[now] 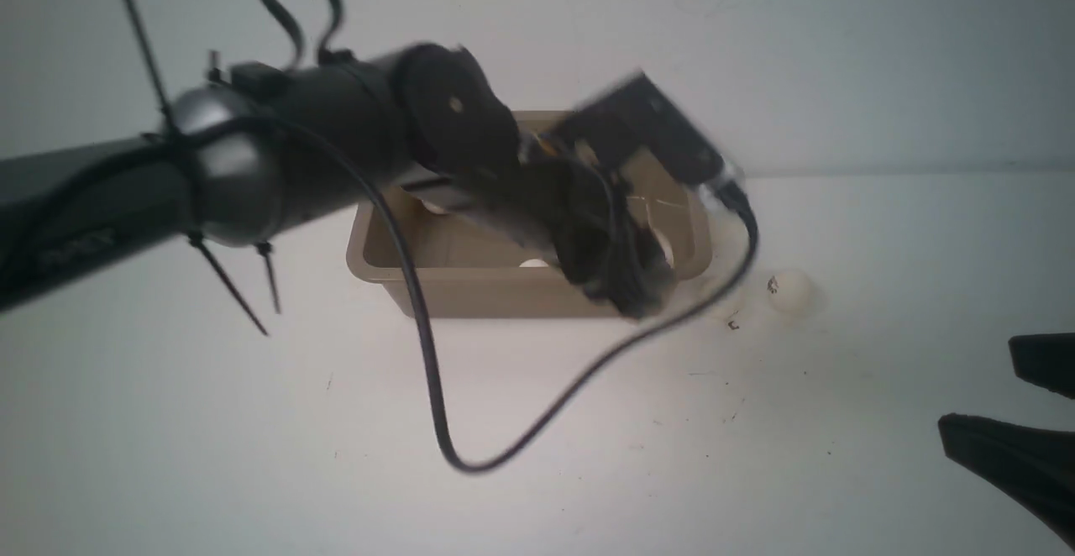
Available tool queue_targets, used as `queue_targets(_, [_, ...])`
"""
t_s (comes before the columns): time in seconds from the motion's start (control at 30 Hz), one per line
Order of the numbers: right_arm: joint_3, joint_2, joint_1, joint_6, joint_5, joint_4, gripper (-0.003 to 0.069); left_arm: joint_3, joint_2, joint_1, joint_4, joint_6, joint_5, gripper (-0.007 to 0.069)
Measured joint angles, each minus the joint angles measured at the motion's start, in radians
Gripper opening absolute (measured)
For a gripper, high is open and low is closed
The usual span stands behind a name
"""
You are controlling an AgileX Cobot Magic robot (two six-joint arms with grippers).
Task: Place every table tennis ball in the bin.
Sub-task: Use the left arm to put the table tennis ball into the box
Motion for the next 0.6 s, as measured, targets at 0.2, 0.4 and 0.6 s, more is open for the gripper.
queue_targets(0.2, [0.0,0.0,0.0,0.0,0.012,0.0,0.0472,0.0,0.019,0.172,-0.006,0.015,-0.163,0.0352])
queue_targets(0.4, [0.0,0.0,0.0,0.0,0.017,0.0,0.0472,0.0,0.08,0.301,-0.006,0.017,-0.151,0.0353])
queue_targets(0.6, [0.0,0.0,0.0,0.0,0.018,0.001,0.0472,0.002,0.102,0.321,-0.029,0.022,-0.136,0.0493])
